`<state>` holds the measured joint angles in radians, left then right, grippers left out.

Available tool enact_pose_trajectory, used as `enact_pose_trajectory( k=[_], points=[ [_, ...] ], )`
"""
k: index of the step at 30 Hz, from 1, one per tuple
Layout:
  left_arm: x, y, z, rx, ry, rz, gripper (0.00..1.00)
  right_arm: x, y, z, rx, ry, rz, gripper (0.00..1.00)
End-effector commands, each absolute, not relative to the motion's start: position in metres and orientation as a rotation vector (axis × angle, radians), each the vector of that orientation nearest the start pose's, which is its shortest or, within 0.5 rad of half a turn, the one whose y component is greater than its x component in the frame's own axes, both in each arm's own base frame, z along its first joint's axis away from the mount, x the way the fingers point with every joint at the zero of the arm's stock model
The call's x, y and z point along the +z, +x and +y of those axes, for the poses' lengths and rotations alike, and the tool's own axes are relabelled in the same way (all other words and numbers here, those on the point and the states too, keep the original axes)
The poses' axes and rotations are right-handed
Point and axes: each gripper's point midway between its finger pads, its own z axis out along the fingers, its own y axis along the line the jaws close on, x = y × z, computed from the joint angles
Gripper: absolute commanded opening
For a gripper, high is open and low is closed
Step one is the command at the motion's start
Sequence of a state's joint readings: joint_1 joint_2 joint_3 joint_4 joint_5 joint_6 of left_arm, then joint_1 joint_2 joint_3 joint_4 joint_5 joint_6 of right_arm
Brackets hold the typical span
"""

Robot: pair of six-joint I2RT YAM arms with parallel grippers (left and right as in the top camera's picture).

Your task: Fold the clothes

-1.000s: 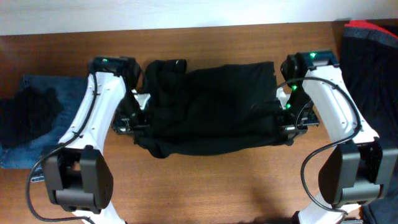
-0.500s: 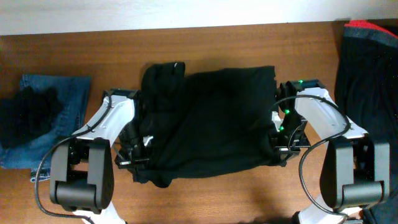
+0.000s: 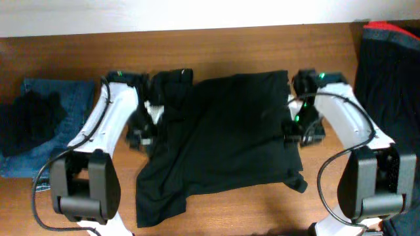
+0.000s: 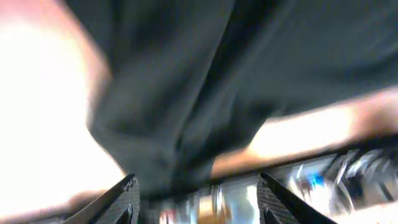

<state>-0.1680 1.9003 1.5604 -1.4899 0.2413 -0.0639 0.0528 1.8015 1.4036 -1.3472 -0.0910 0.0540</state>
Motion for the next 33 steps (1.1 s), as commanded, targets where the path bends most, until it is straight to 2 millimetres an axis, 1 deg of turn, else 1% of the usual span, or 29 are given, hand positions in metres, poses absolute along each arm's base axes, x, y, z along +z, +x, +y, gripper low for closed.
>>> enact_pose_trajectory(
  k=[1, 2, 3, 4, 6, 7, 9, 11, 13, 15, 16, 17, 18, 19, 20, 21, 22, 25, 27, 29, 30, 33],
  points=[
    [0.153, 0.361, -0.087, -0.254, 0.176, 3.078, 0.60, 0.145, 0.347, 0.031, 0.128, 0.010, 3.052, 0.47],
    [0.163, 0.379, -0.083, -0.207, 0.174, 3.004, 0.60, 0.154, 0.359, 0.031, 0.129, 0.006, 3.002, 0.47],
    [0.180, 0.411, -0.075, -0.119, 0.157, 2.868, 0.63, 0.168, 0.380, 0.033, 0.133, 0.000, 2.907, 0.47],
    [0.187, 0.427, -0.070, -0.086, 0.144, 2.799, 0.66, 0.173, 0.390, 0.033, 0.135, -0.003, 2.866, 0.47],
    [0.199, 0.462, -0.065, -0.063, 0.114, 2.658, 0.65, 0.179, 0.409, 0.034, 0.133, -0.031, 2.785, 0.48],
    [0.200, 0.472, -0.064, -0.070, 0.104, 2.625, 0.65, 0.179, 0.414, 0.034, 0.131, -0.048, 2.770, 0.48],
    [0.196, 0.488, -0.060, -0.071, 0.088, 2.587, 0.65, 0.176, 0.424, 0.036, 0.125, -0.089, 2.744, 0.48],
    [0.182, 0.502, -0.057, -0.067, 0.076, 2.584, 0.65, 0.170, 0.436, 0.037, 0.121, -0.130, 2.723, 0.48],
    [0.161, 0.515, -0.059, -0.066, 0.109, 2.591, 0.65, 0.162, 0.448, 0.037, 0.118, -0.136, 2.703, 0.48],
    [0.138, 0.525, -0.067, -0.100, 0.183, 2.597, 0.65, 0.150, 0.465, 0.038, 0.114, -0.152, 2.678, 0.47],
    [0.122, 0.532, -0.071, -0.122, 0.211, 2.603, 0.65, 0.141, 0.475, 0.040, 0.118, -0.157, 2.667, 0.46],
    [0.113, 0.535, -0.072, -0.127, 0.213, 2.610, 0.65, 0.133, 0.481, 0.041, 0.124, -0.159, 2.665, 0.44],
    [0.097, 0.540, -0.076, -0.147, 0.219, 2.621, 0.66, 0.119, 0.490, 0.042, 0.132, -0.160, 2.665, 0.43],
    [0.091, 0.541, -0.077, -0.152, 0.225, 2.622, 0.65, 0.111, 0.494, 0.042, 0.131, -0.160, 2.665, 0.44],
    [0.085, 0.544, -0.081, -0.176, 0.250, 2.620, 0.66, 0.102, 0.501, 0.042, 0.127, -0.158, 2.659, 0.49],
    [0.081, 0.545, -0.084, -0.194, 0.261, 2.617, 0.65, 0.096, 0.506, 0.042, 0.126, -0.157, 2.652, 0.52],
    [0.077, 0.548, -0.088, -0.222, 0.275, 2.608, 0.66, 0.088, 0.513, 0.041, 0.124, -0.154, 2.642, 0.53],
    [0.071, 0.552, -0.089, -0.229, 0.278, 2.599, 0.65, 0.074, 0.526, 0.035, 0.110, -0.137, 2.624, 0.54],
    [0.062, 0.554, -0.090, -0.230, 0.279, 2.607, 0.65, 0.059, 0.530, 0.021, 0.052, -0.107, 2.638, 0.54],
    [0.056, 0.554, -0.090, -0.225, 0.300, 2.614, 0.65, 0.049, 0.532, 0.008, -0.002, -0.077, 2.650, 0.54],
    [0.054, 0.554, -0.090, -0.224, 0.303, 2.615, 0.65, 0.045, 0.532, 0.001, -0.014, -0.056, 2.654, 0.54],
    [0.050, 0.556, -0.090, -0.221, 0.312, 2.612, 0.65, 0.042, 0.536, -0.015, -0.015, 0.015, 2.646, 0.54]
  ],
)
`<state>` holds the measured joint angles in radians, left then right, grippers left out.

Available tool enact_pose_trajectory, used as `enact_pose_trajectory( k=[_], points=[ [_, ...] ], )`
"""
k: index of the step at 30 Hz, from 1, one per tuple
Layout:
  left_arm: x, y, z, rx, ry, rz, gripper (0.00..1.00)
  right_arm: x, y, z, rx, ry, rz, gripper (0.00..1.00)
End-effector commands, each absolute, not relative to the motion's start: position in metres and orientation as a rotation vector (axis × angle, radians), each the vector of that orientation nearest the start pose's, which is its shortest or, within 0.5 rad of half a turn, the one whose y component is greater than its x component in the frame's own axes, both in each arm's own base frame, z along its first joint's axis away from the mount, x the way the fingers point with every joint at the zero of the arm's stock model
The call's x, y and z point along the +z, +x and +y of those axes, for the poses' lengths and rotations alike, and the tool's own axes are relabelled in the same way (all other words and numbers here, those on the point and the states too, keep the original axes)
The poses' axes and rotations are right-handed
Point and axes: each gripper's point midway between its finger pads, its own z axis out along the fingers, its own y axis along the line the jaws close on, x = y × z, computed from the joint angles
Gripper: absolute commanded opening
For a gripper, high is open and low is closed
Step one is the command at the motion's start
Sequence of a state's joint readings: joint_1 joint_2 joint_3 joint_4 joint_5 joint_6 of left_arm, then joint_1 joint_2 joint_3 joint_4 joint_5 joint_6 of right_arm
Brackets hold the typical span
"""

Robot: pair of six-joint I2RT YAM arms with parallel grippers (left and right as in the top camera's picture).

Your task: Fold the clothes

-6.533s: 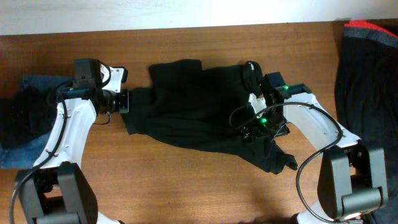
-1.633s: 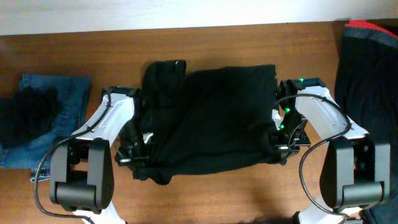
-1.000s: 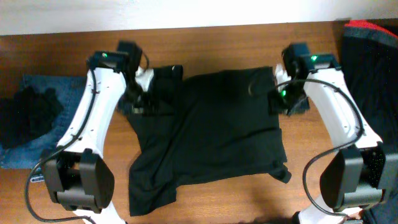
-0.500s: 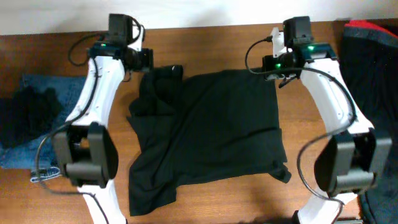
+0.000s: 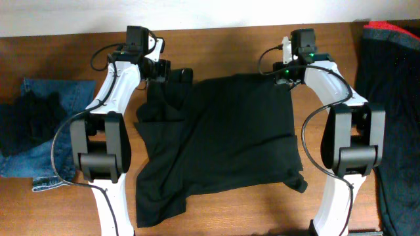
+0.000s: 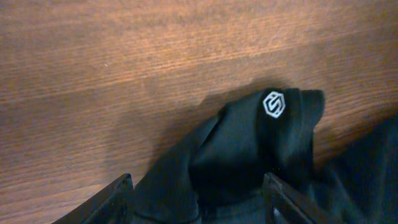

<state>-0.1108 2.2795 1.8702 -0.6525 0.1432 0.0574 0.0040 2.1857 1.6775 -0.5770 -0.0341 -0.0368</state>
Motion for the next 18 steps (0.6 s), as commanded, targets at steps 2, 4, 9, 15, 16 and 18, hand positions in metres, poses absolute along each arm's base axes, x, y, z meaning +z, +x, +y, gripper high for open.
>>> enact_pose_trajectory(
  k=[2, 4, 9, 15, 16, 18],
  points=[
    [0.046, 0.557, -0.090, -0.222, 0.312, 2.614, 0.65, 0.040, 0.536, -0.018, 0.006, 0.023, 2.645, 0.54],
    [0.039, 0.556, -0.090, -0.222, 0.312, 2.625, 0.66, 0.036, 0.536, -0.017, 0.015, 0.021, 2.650, 0.54],
    [0.030, 0.558, -0.090, -0.222, 0.312, 2.628, 0.66, 0.026, 0.539, -0.011, 0.061, 0.008, 2.652, 0.54],
    [0.032, 0.563, -0.090, -0.220, 0.311, 2.607, 0.66, 0.002, 0.540, -0.003, 0.124, -0.004, 2.676, 0.54],
    [0.030, 0.564, -0.090, -0.220, 0.311, 2.603, 0.66, 0.000, 0.540, -0.002, 0.134, -0.006, 2.677, 0.52],
    [0.028, 0.566, -0.090, -0.220, 0.311, 2.600, 0.67, 0.000, 0.542, -0.002, 0.135, -0.008, 2.667, 0.45]
  ],
)
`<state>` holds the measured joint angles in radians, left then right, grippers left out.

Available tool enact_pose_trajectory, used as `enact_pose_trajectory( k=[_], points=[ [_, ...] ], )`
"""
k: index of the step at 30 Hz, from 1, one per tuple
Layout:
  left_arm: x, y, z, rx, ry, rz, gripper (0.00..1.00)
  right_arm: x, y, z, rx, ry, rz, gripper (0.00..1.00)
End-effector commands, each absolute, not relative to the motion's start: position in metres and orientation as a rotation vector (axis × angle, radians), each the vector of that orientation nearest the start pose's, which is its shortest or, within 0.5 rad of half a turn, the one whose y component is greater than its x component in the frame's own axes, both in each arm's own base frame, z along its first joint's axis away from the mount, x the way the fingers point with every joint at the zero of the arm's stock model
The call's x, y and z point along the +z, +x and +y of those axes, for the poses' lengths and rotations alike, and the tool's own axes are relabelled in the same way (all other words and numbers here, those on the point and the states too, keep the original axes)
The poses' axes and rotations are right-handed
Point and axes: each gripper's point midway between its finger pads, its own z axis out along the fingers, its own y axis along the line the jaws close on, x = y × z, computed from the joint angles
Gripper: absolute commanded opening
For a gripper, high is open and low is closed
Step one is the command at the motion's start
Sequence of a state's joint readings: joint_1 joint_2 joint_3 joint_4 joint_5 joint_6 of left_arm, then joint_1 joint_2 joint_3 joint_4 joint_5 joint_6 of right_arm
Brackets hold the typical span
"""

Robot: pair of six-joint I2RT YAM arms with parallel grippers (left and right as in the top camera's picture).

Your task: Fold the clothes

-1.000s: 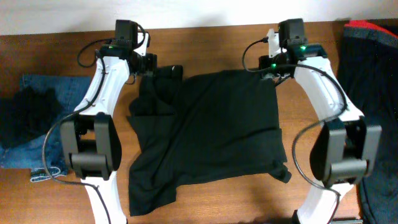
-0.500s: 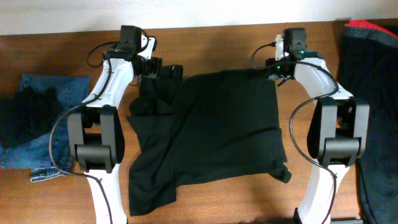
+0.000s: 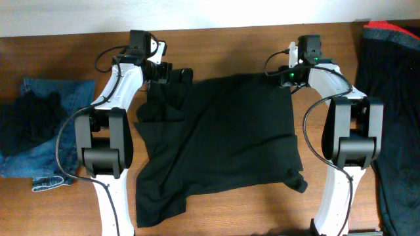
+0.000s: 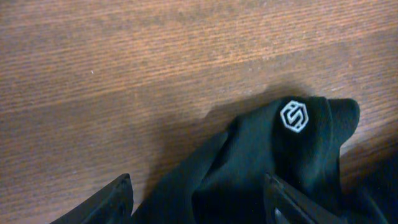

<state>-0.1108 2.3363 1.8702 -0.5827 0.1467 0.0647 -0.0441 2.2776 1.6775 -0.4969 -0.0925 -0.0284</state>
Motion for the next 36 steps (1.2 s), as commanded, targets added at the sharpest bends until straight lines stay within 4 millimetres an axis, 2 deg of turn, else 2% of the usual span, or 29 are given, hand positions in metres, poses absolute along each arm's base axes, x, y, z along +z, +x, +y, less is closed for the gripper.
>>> enact_pose_trajectory(
  k=[1, 5, 9, 11, 14, 16, 17, 18, 19, 20, 22, 24, 25, 26, 29, 31, 33, 36],
  points=[
    [0.027, 0.567, -0.091, -0.220, 0.311, 2.599, 0.67, 0.001, 0.544, -0.001, 0.140, -0.009, 2.659, 0.42],
    [0.028, 0.571, -0.091, -0.218, 0.311, 2.577, 0.65, 0.003, 0.548, -0.001, 0.140, -0.011, 2.637, 0.23],
    [0.030, 0.575, -0.091, -0.217, 0.310, 2.561, 0.60, 0.005, 0.552, -0.001, 0.139, -0.013, 2.622, 0.04],
    [0.030, 0.575, -0.091, -0.214, 0.309, 2.559, 0.56, 0.006, 0.553, -0.001, 0.138, -0.012, 2.617, 0.04],
    [0.031, 0.577, -0.091, -0.202, 0.343, 2.547, 0.41, 0.007, 0.554, -0.001, 0.137, -0.012, 2.612, 0.04],
    [0.031, 0.577, -0.091, -0.201, 0.347, 2.544, 0.39, 0.007, 0.554, -0.001, 0.141, 0.003, 2.609, 0.04],
    [0.031, 0.576, -0.091, -0.202, 0.347, 2.549, 0.39, 0.007, 0.555, -0.001, 0.144, 0.012, 2.608, 0.04],
    [0.029, 0.574, -0.091, -0.203, 0.347, 2.561, 0.45, 0.007, 0.555, -0.001, 0.144, 0.012, 2.608, 0.04],
    [0.028, 0.571, -0.090, -0.203, 0.348, 2.574, 0.56, 0.007, 0.555, -0.001, 0.144, 0.012, 2.608, 0.04],
    [0.026, 0.568, -0.090, -0.202, 0.349, 2.590, 0.60, 0.007, 0.555, -0.001, 0.143, 0.011, 2.608, 0.04],
    [0.022, 0.563, -0.086, -0.171, 0.361, 2.617, 0.60, 0.007, 0.555, -0.001, 0.144, 0.012, 2.608, 0.04],
    [0.018, 0.558, -0.081, -0.136, 0.358, 2.643, 0.51, 0.007, 0.555, -0.001, 0.144, 0.012, 2.608, 0.04],
    [0.017, 0.558, -0.080, -0.133, 0.375, 2.643, 0.44, 0.007, 0.555, -0.001, 0.145, 0.015, 2.609, 0.04],
    [0.016, 0.557, -0.080, -0.128, 0.393, 2.641, 0.28, 0.007, 0.555, -0.001, 0.147, 0.021, 2.609, 0.04],
    [0.019, 0.565, -0.074, -0.084, 0.376, 2.615, 0.10, 0.007, 0.555, -0.001, 0.146, 0.021, 2.608, 0.04],
    [0.024, 0.575, -0.068, -0.030, 0.357, 2.581, 0.05, 0.008, 0.556, -0.003, 0.139, 0.026, 2.604, 0.04],
    [0.041, 0.594, -0.056, 0.028, 0.286, 2.510, 0.03, 0.010, 0.560, -0.023, 0.069, 0.179, 2.583, 0.04],
    [0.063, 0.616, -0.040, 0.022, 0.147, 2.425, 0.04, 0.018, 0.569, -0.035, 0.084, 0.219, 2.538, 0.04]
  ],
)
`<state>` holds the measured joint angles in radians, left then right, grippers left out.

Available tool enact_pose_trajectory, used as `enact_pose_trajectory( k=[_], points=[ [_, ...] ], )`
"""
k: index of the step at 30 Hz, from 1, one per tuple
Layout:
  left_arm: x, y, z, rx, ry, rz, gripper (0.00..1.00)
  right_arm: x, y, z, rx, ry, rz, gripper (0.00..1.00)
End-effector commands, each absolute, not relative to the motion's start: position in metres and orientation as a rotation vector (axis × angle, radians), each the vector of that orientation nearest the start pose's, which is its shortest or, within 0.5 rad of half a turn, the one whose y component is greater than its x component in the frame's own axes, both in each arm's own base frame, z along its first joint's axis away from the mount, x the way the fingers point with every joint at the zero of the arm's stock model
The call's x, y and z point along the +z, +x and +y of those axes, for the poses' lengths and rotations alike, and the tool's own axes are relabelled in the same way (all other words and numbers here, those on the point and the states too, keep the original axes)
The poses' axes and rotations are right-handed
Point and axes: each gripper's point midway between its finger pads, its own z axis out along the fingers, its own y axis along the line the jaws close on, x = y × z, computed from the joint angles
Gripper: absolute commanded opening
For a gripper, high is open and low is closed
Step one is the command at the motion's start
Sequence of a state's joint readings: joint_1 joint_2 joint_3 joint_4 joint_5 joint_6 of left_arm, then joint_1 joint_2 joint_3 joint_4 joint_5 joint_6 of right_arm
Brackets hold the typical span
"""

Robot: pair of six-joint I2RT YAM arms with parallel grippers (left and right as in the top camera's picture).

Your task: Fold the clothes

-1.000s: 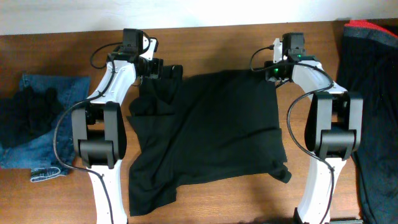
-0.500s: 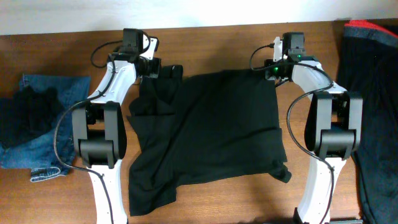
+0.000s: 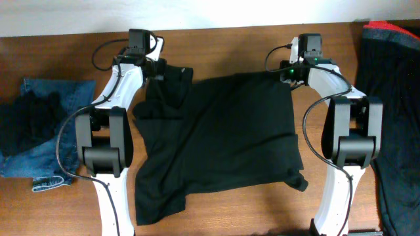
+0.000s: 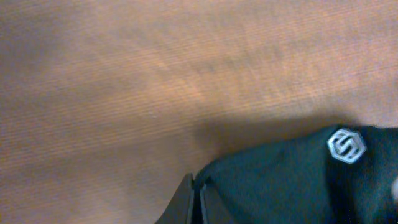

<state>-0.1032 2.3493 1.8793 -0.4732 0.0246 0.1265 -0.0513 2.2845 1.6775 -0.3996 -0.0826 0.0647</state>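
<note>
A black T-shirt [image 3: 230,131] lies spread and rumpled on the wooden table [image 3: 216,46]. Its far-left sleeve [image 3: 174,82] is bunched up. My left gripper [image 3: 159,67] sits at that sleeve. In the left wrist view the left gripper [image 4: 198,198] is shut, its two fingers pressed together on the edge of the black cloth [image 4: 280,186], near a small white hexagon logo [image 4: 345,145]. My right gripper [image 3: 289,71] rests at the shirt's far-right corner. Its jaws are too small to read in the overhead view.
Folded blue jeans [image 3: 59,98] with a dark garment on top lie at the left edge. A dark garment with a red trim [image 3: 390,85] covers the right edge. The table's back edge meets a white wall just behind both grippers.
My left gripper's fingers stood apart over the sleeve; now they are shut on its edge, and the logo sits further right in the wrist view. The right arm has hardly moved.
At first both arms were beside the shirt's middle, the left fingers open in a blurred view. Then both grippers were at the shirt's far corners, the left open above the logo sleeve. It stayed there, and now it is shut on the sleeve edge.
</note>
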Motion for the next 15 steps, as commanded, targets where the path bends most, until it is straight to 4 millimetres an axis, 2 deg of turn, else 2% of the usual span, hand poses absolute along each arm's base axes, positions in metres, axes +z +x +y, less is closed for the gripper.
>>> enact_pose_trajectory(
  k=[1, 10, 13, 14, 15],
  points=[
    [0.070, 0.623, -0.033, 0.013, 0.101, 2.388, 0.04, 0.022, 0.572, -0.039, 0.086, 0.223, 2.522, 0.04],
    [0.087, 0.640, -0.026, 0.001, 0.055, 2.295, 0.13, 0.054, 0.604, -0.039, 0.099, 0.192, 2.370, 0.04],
    [0.094, 0.647, -0.016, 0.019, 0.035, 2.255, 0.21, 0.060, 0.611, -0.040, 0.097, 0.188, 2.333, 0.04],
    [0.096, 0.650, -0.012, 0.022, 0.026, 2.234, 0.30, 0.061, 0.612, -0.040, 0.097, 0.188, 2.327, 0.04],
    [0.098, 0.653, -0.009, 0.024, 0.021, 2.221, 0.33, 0.062, 0.612, -0.040, 0.097, 0.187, 2.324, 0.04]
  ],
)
